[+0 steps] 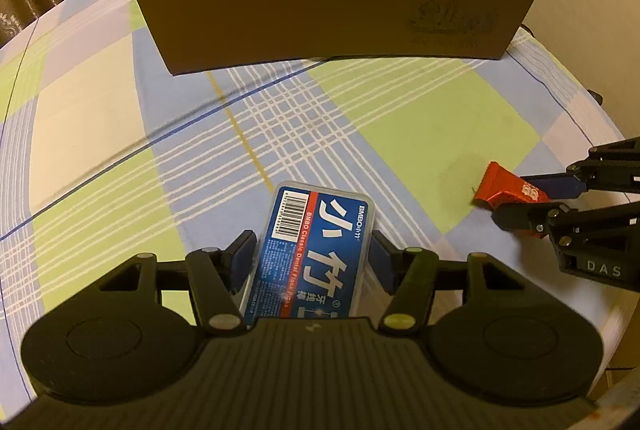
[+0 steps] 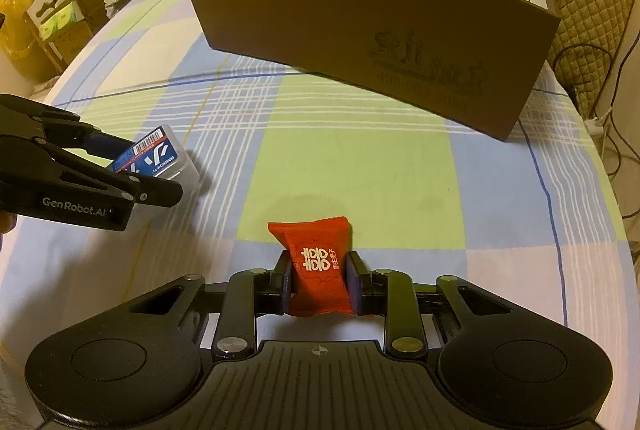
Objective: Organize objects
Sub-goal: 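Lift and carry the blue case and red packet into the brown box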
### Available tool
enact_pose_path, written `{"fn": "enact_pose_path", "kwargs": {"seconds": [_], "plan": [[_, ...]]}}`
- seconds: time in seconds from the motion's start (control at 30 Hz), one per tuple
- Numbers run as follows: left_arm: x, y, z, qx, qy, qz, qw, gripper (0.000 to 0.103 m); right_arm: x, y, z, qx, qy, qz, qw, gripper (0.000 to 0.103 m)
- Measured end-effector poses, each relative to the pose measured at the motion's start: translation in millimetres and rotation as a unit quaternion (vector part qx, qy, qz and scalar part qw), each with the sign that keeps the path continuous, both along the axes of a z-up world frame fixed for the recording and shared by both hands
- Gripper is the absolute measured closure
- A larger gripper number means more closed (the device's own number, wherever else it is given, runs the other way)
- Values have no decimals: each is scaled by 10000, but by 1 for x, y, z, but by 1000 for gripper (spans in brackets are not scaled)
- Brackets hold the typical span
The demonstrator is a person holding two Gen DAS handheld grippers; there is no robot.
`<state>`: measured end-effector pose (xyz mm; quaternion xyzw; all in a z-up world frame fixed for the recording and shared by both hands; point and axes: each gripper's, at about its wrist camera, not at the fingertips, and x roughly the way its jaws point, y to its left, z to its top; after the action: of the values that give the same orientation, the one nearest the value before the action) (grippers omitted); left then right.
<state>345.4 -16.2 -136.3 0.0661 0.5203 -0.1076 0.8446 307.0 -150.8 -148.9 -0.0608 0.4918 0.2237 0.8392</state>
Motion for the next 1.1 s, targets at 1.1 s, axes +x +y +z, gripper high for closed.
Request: {"fn": "enact_pose_path", "kwargs": {"seconds": [1.1], "plan": [[19, -2, 50, -275, -567, 130, 9979, 47, 27, -2, 56, 557, -408, 18, 9976, 79]]}}
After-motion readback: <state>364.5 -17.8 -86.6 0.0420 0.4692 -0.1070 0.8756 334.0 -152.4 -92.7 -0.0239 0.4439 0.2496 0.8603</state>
